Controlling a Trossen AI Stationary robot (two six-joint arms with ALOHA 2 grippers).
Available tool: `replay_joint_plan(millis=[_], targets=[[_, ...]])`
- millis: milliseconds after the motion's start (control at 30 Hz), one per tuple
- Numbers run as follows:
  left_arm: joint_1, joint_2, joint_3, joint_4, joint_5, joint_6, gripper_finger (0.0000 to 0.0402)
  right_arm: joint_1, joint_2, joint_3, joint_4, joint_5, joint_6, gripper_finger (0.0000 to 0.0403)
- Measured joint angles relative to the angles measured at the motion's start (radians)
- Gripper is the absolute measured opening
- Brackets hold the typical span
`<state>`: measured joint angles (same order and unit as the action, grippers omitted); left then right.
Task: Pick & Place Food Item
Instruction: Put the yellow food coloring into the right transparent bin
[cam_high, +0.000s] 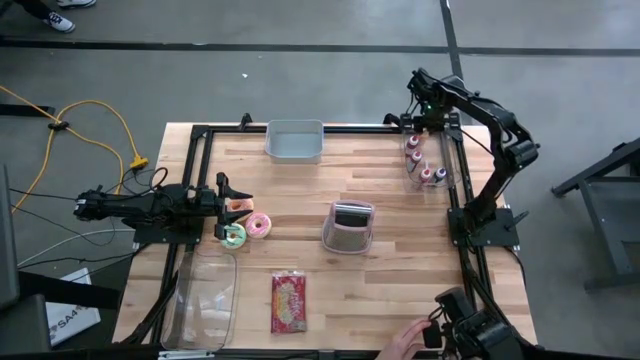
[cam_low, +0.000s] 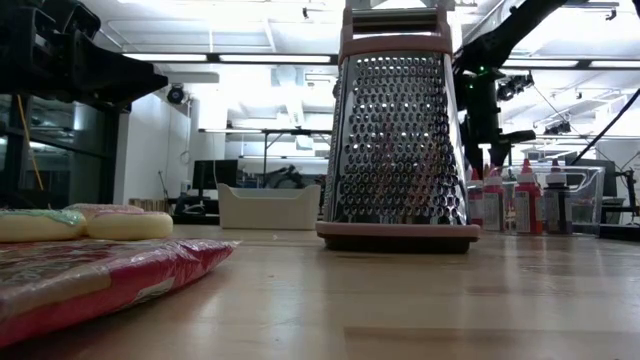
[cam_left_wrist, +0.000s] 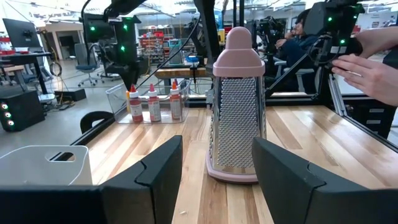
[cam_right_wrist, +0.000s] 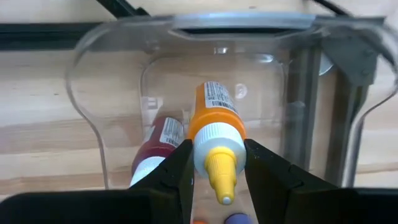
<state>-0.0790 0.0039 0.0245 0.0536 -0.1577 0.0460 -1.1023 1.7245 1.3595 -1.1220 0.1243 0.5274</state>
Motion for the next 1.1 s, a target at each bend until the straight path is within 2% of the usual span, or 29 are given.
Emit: replay_joint_plan(millis=[300,700,1100], targets=[[0.000,0.000,0.000,0.000,0.000,0.000,0.0188,-0.018,0.000,-0.018,0.035,-0.045,-0.001,0.0110],[0.000,0.000,0.000,0.000,0.000,0.000,0.0188,-0.018,0.000,-0.017,0.036,-0.047,-0.001,0.0110],[0.000,0.000,0.000,0.000,0.000,0.000,0.0188,-0.018,0.000,-0.017,0.036,-0.046,0.000,0.0161]])
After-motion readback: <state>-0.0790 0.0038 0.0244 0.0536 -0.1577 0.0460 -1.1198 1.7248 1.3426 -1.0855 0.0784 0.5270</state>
